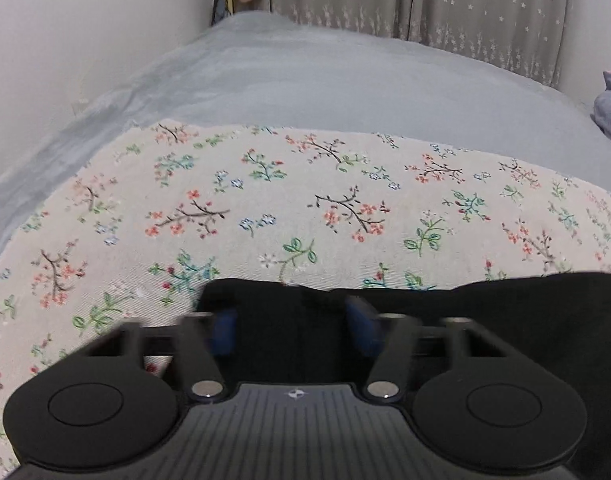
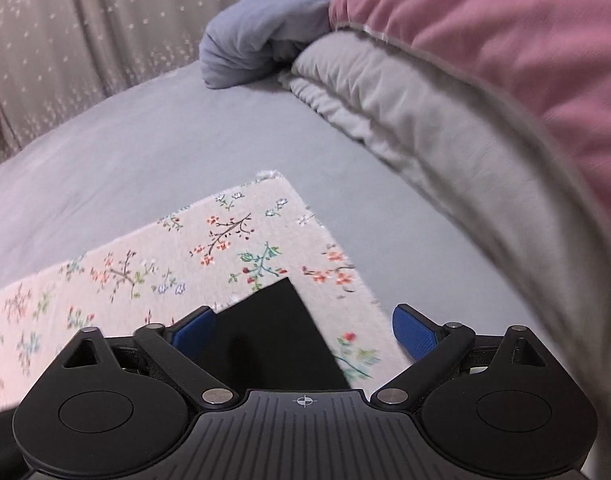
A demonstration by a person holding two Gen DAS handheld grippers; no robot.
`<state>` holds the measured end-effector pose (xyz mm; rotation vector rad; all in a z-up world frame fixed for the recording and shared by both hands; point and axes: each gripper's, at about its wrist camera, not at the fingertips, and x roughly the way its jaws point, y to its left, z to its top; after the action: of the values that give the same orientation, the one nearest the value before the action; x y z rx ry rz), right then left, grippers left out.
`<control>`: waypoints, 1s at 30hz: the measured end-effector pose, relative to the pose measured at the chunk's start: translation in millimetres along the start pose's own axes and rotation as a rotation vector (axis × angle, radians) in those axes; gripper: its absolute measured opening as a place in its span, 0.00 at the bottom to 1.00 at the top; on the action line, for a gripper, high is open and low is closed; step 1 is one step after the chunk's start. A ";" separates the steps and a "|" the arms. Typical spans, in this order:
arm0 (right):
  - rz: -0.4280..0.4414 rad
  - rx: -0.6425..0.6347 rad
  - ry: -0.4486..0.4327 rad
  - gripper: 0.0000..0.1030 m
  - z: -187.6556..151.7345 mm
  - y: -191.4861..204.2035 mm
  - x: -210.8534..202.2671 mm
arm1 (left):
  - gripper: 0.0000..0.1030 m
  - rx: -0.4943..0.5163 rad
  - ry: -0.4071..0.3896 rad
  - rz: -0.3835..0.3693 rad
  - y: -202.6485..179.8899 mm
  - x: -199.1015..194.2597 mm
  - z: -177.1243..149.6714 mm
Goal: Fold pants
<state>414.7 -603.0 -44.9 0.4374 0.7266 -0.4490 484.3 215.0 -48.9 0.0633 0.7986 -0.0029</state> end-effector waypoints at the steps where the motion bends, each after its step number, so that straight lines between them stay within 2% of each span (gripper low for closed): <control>1: -0.024 -0.018 -0.005 0.55 -2.1 4.4 3.8 | 0.34 -0.014 -0.001 -0.010 4.1 0.1 1.0; 2: -0.057 -0.059 -0.017 0.36 -5.2 11.0 4.0 | 0.32 -0.022 -0.003 -0.015 6.2 -1.9 1.4; 3: -0.048 -0.079 -0.019 0.02 -7.6 14.9 2.1 | 0.24 -0.012 -0.009 -0.010 5.4 -4.7 1.4; 4: -0.050 -0.074 -0.032 0.02 -8.4 17.2 -2.8 | 0.14 0.007 -0.019 0.007 3.1 -8.5 1.2; 8: -0.040 -0.078 -0.156 0.02 -4.1 15.5 -48.1 | 0.13 -0.045 -0.100 0.026 14.3 -33.5 3.5; 12: 0.019 -0.121 -0.252 0.02 -5.2 7.7 -109.0 | 0.13 -0.111 -0.174 0.034 26.7 -69.7 1.9; 16: 0.108 -0.159 -0.357 0.02 -35.2 -9.6 -181.5 | 0.13 -0.194 -0.288 0.006 47.4 -126.4 -15.5; 18: 0.112 -0.189 -0.383 0.02 -58.3 -22.3 -211.9 | 0.13 -0.265 -0.340 -0.040 60.8 -157.5 -33.1; 21: 0.115 -0.157 -0.376 0.02 -96.2 -52.0 -252.3 | 0.13 -0.331 -0.385 -0.083 74.9 -200.5 -70.8; 24: 0.127 -0.104 -0.353 0.02 -133.7 -86.0 -285.4 | 0.13 -0.387 -0.380 -0.110 86.4 -224.6 -104.0; 27: 0.104 -0.121 -0.285 0.02 -173.4 -108.4 -296.0 | 0.13 -0.380 -0.333 -0.102 88.9 -233.4 -131.9; 30: 0.074 -0.154 -0.186 0.02 -217.0 -125.6 -293.1 | 0.13 -0.359 -0.234 -0.070 88.8 -223.8 -151.3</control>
<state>39.1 -522.8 -9.2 0.2729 0.5581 -0.3558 222.2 307.6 10.9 -0.2999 0.5577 0.0653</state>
